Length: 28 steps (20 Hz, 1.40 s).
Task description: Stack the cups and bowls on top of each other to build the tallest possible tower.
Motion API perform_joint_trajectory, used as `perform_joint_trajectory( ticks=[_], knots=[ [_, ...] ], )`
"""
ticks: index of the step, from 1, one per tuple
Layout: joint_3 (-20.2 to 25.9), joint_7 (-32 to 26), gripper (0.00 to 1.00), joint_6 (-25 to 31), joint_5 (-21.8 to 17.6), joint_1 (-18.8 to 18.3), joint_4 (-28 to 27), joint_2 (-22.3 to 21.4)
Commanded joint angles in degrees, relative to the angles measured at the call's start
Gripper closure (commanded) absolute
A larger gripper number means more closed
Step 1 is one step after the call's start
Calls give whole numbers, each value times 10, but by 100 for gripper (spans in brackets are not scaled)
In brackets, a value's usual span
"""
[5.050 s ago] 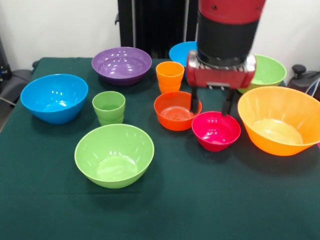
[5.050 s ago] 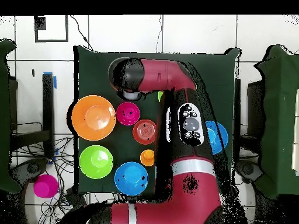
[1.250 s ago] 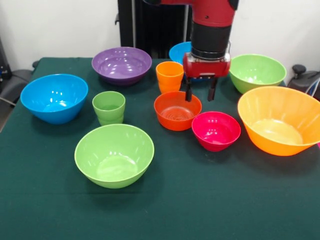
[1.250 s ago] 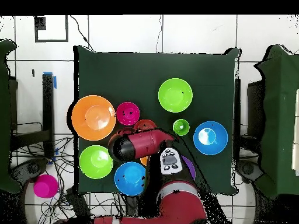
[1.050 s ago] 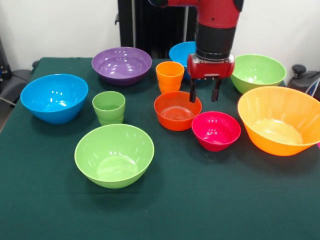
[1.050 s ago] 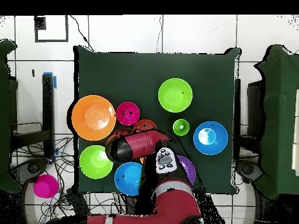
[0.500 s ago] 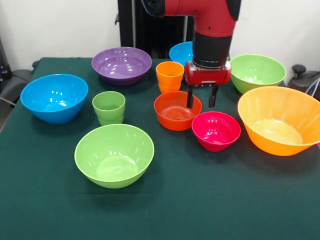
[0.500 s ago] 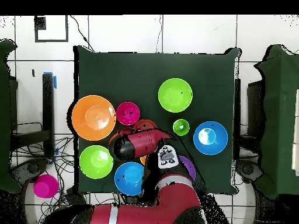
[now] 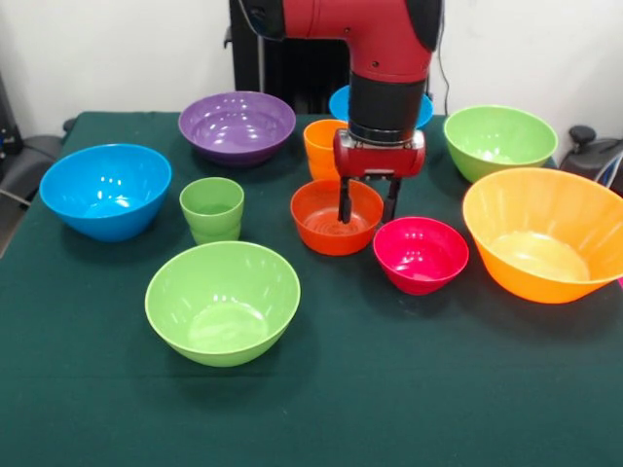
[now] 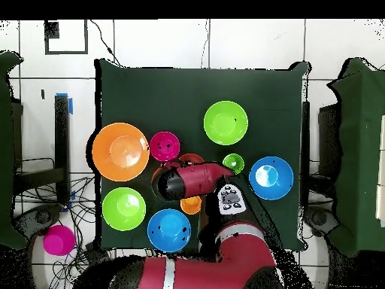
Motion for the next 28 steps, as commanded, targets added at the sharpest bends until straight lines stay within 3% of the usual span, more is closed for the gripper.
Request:
perform_joint_trajectory(
  ticks=[1, 15, 21, 28],
  knots=[
    [41, 27, 0, -18, -16, 2, -43, 12],
    [3, 89, 0, -51, 19, 62, -25, 19],
    [5, 72, 0, -16, 23, 54, -10, -1],
    [23, 32, 0, 32, 19, 33, -29, -7]
  ],
)
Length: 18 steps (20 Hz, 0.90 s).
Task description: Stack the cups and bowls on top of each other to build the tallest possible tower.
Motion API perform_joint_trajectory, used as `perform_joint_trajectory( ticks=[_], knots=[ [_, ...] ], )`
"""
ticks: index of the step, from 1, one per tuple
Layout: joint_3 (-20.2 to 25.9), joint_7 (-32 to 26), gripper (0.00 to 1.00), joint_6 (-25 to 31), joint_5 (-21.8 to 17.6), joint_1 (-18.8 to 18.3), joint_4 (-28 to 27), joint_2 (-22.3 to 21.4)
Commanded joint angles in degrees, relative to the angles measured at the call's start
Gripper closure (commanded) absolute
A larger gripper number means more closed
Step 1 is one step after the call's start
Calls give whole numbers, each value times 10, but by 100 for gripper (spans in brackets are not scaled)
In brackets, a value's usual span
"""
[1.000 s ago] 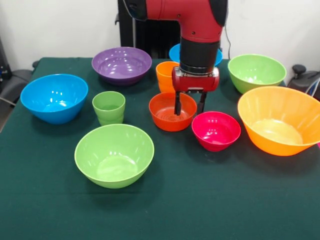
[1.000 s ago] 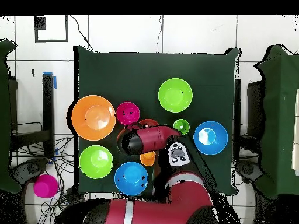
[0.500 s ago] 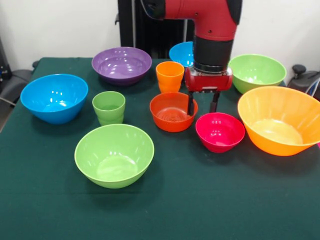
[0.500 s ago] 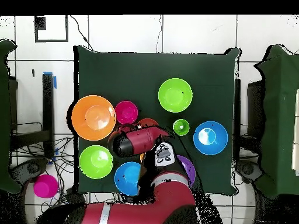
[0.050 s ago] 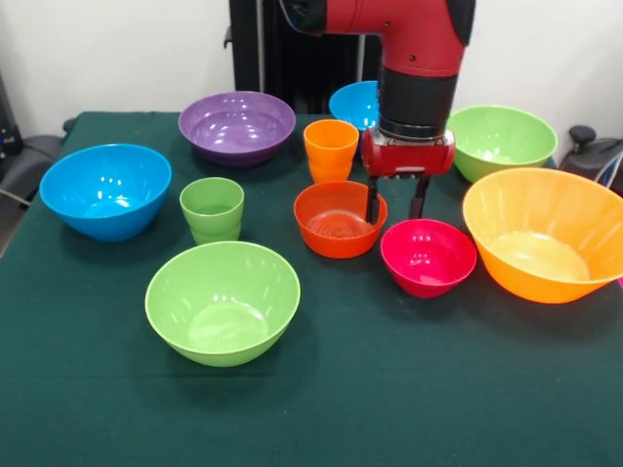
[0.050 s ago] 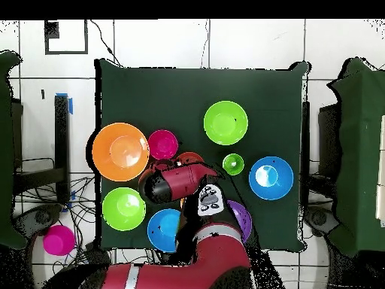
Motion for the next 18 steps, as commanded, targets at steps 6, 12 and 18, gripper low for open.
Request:
perform_joint_trajectory(
  ticks=[6, 12, 18],
  knots=[
    [47, 17, 0, 69, 9, -28, -30, -8],
    [50, 10, 0, 80, 7, -34, -30, -13],
    [46, 24, 0, 90, 14, -28, -12, -26]
  ],
)
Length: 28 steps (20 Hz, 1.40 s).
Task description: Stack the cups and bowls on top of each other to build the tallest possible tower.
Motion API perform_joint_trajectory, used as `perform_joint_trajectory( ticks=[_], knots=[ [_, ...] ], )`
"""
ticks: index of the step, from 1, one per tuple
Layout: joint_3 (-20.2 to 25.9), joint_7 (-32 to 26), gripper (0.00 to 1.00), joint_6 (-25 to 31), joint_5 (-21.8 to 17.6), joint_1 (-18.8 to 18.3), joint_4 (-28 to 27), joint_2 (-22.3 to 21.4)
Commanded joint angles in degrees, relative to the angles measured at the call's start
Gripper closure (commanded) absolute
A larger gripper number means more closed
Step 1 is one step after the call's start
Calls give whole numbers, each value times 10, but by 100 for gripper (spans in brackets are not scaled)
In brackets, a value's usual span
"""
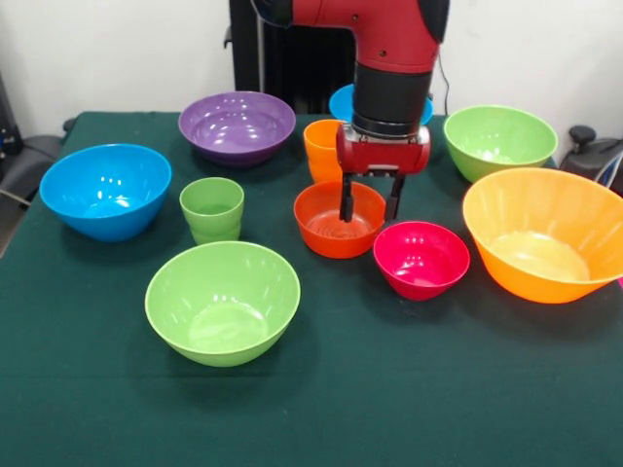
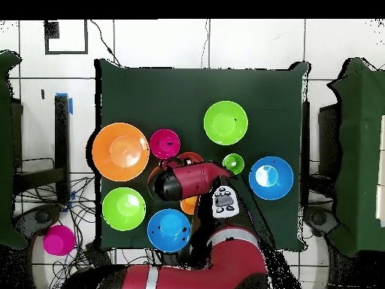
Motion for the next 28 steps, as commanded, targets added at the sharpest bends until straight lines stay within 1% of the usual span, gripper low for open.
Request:
perform_joint_trajectory(
  ticks=[1, 7, 11, 13, 16, 21, 28],
  knots=[
    [45, 25, 0, 80, 15, 1, -9, -18],
    [36, 35, 0, 98, 18, 10, 8, -36],
    [40, 37, 0, 96, 17, 11, 5, -36],
    [37, 36, 0, 102, 16, 14, -1, -37],
    [45, 26, 0, 123, 21, 11, -8, -40],
    [68, 13, 0, 116, 23, 1, -29, -25],
    [65, 13, 0, 114, 27, 10, -66, -5]
  ],
)
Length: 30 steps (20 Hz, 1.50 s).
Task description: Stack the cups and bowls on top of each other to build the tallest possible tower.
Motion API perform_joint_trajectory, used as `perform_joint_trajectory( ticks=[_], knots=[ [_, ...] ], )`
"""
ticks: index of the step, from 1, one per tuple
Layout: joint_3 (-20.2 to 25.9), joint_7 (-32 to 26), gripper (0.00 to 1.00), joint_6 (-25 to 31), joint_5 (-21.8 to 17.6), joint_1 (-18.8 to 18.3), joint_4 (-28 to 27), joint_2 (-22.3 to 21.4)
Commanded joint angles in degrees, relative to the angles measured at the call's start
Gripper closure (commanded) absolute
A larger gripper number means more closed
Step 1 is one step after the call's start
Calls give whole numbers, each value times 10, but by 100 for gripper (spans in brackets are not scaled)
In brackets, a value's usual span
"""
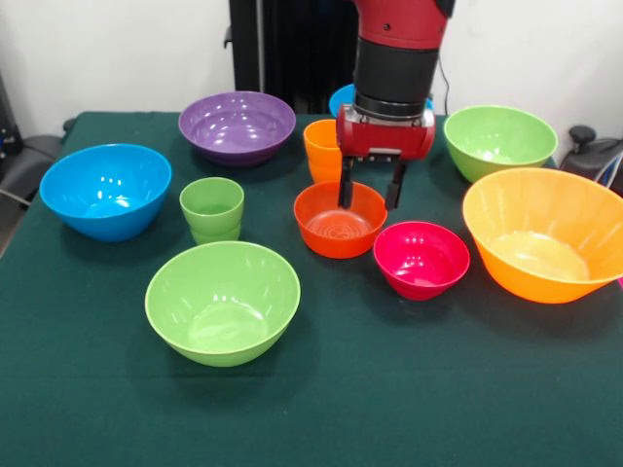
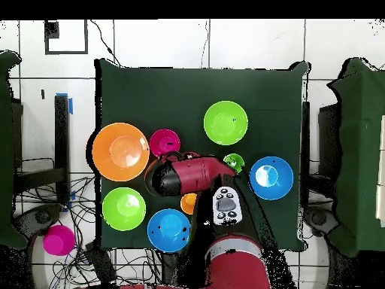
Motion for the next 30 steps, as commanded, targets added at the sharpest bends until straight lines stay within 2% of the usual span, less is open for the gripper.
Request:
perform_joint_trajectory(
  ticks=[1, 11, 21, 27, 30],
  knots=[
    [61, 15, 0, 64, 13, 10, -59, 33],
    [56, 21, 0, 53, 13, 14, -79, 46],
    [53, 44, 0, 20, 17, 18, -75, 56],
    [59, 43, 0, 19, 20, 12, -72, 59],
    [61, 57, 0, -3, 25, 13, -67, 66]
  ],
)
